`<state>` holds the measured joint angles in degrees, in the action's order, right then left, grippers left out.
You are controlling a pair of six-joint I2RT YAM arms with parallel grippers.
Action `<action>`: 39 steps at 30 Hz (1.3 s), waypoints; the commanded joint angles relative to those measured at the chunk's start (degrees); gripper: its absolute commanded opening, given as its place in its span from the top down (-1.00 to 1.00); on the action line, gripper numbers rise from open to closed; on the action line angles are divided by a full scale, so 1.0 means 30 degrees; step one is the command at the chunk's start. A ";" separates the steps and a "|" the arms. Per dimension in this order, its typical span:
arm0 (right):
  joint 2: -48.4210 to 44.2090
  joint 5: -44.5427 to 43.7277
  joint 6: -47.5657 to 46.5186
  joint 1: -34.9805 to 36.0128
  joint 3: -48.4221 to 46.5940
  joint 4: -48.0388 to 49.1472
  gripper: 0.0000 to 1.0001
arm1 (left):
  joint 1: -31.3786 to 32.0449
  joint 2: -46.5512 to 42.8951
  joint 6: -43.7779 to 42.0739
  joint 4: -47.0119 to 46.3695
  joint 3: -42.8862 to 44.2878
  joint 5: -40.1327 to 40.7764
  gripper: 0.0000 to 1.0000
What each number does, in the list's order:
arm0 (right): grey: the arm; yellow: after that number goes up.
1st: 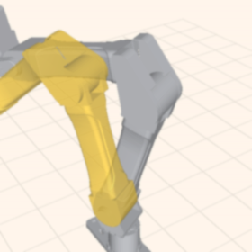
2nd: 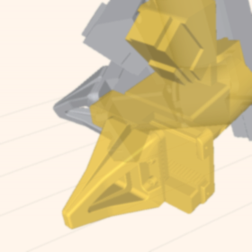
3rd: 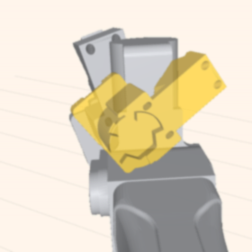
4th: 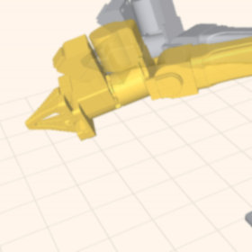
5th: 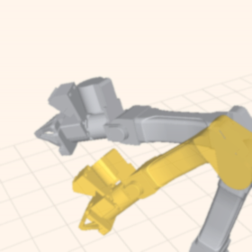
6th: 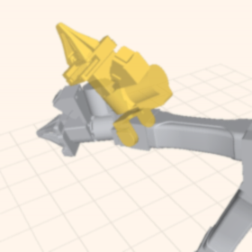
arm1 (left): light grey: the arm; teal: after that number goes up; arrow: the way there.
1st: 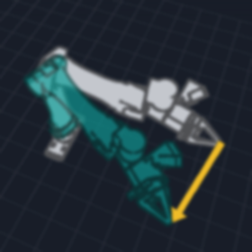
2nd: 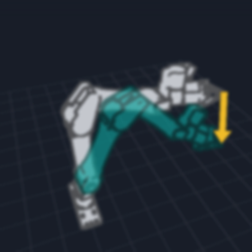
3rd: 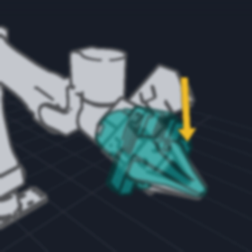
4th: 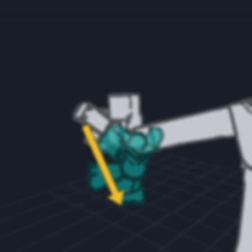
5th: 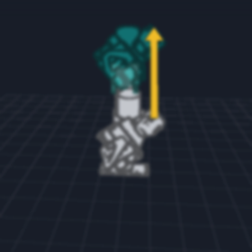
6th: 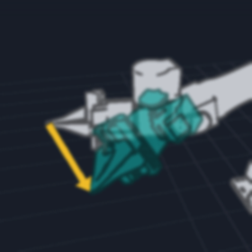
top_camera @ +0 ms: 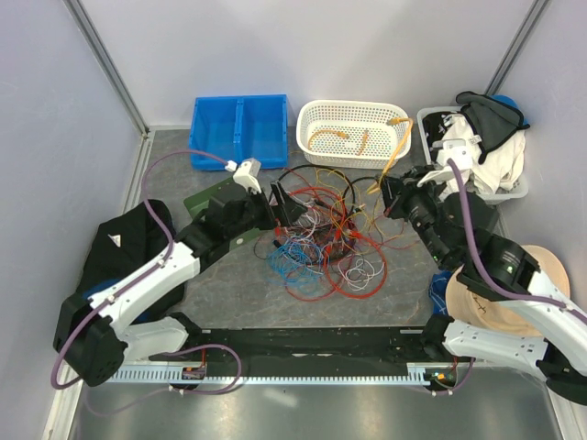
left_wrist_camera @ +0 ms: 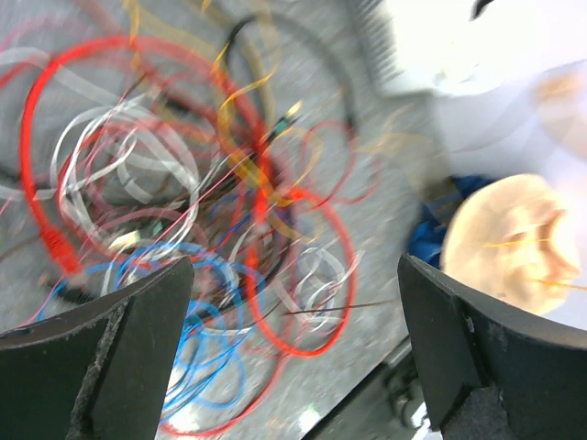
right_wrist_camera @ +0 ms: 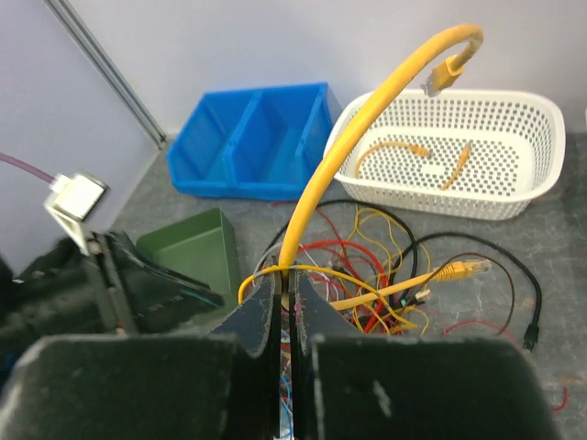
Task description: Untangle the cables
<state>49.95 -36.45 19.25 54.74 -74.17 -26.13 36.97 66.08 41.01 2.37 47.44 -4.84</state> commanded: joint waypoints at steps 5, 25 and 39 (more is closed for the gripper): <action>0.0194 0.0312 0.0850 -0.0054 0.1344 0.0565 1.00 | 0.0039 -0.1637 -0.0605 -0.4242 -0.0548 -0.1694 -0.99; 0.0546 0.5293 0.2755 -0.0054 0.1843 0.1386 1.00 | 0.3643 0.2727 -0.4384 -1.5817 -0.0755 -0.3659 -0.86; 0.0371 0.5499 0.2784 -0.0025 0.2544 0.1356 0.72 | 0.4141 0.4045 -0.5907 -1.5207 0.0619 -0.3223 0.78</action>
<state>51.75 -21.41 27.03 54.46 -67.48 -23.88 49.32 76.64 27.35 -43.48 44.66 -16.21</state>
